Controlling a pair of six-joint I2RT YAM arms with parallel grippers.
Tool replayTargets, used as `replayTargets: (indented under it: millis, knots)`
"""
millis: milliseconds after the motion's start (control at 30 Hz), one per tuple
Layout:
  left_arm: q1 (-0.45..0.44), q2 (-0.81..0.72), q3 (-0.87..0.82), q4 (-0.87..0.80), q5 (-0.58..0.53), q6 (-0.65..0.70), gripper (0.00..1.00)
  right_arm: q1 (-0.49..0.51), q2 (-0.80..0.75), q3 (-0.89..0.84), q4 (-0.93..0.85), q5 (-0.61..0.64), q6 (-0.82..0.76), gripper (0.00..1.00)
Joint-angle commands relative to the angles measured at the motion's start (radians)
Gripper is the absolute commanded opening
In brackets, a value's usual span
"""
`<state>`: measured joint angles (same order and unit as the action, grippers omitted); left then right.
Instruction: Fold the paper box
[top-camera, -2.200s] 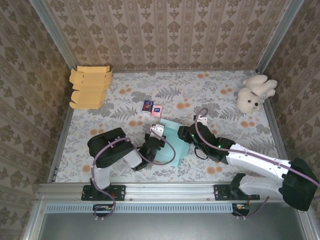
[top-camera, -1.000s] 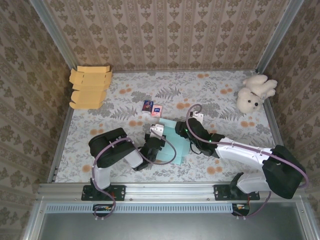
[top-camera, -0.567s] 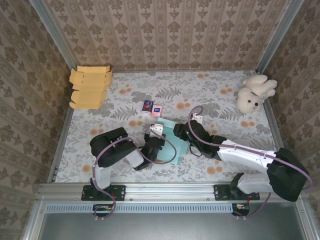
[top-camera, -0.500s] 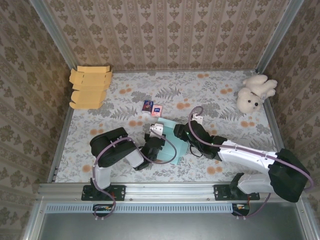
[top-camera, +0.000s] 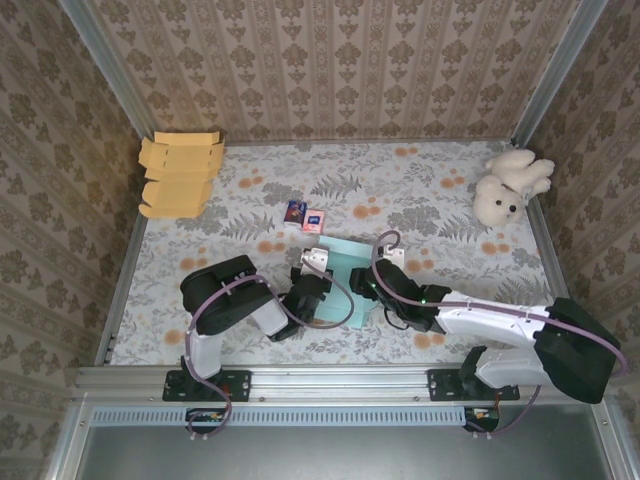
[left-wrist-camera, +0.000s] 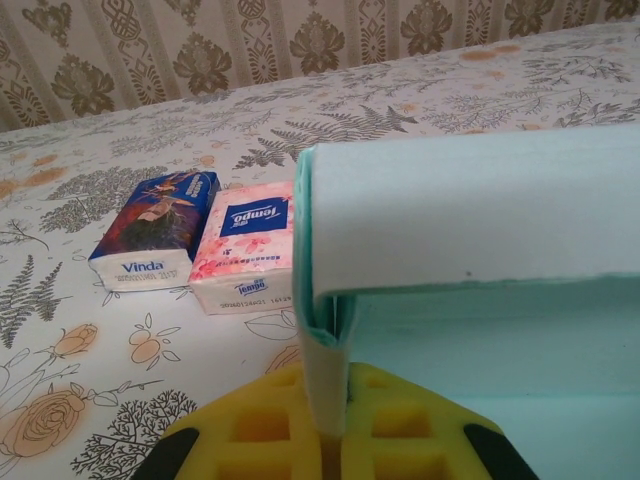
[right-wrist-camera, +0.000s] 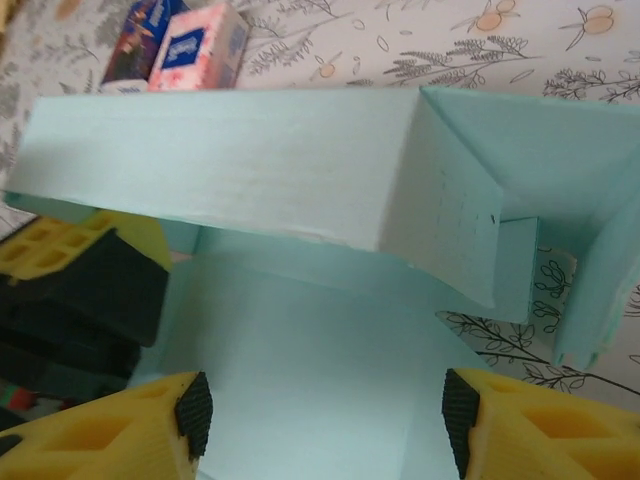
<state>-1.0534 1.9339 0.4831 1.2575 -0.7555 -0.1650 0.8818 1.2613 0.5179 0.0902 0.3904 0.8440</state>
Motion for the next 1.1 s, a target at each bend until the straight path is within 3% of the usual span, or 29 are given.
replayTargets:
  millis: [0,167,267,533,1067]
  knots:
    - [-0.009,0.004,-0.005,-0.02,0.018,0.0,0.0,-0.002,0.028,-0.032,0.169,0.038,-0.098,0.82]
    - [-0.013,0.002,-0.006,-0.017,0.013,0.001,0.0,-0.041,0.074,0.008,0.086,0.089,-0.121,0.93]
    - [-0.013,0.0,-0.01,-0.012,0.008,0.003,0.0,-0.077,0.086,-0.027,0.11,0.109,-0.124,0.93]
    - [-0.013,0.005,-0.007,-0.009,0.013,0.007,0.0,-0.167,0.117,-0.104,0.329,-0.081,-0.206,0.91]
    - [-0.015,0.011,-0.003,-0.01,0.02,0.001,0.0,-0.14,0.219,-0.062,0.497,-0.255,-0.257,0.87]
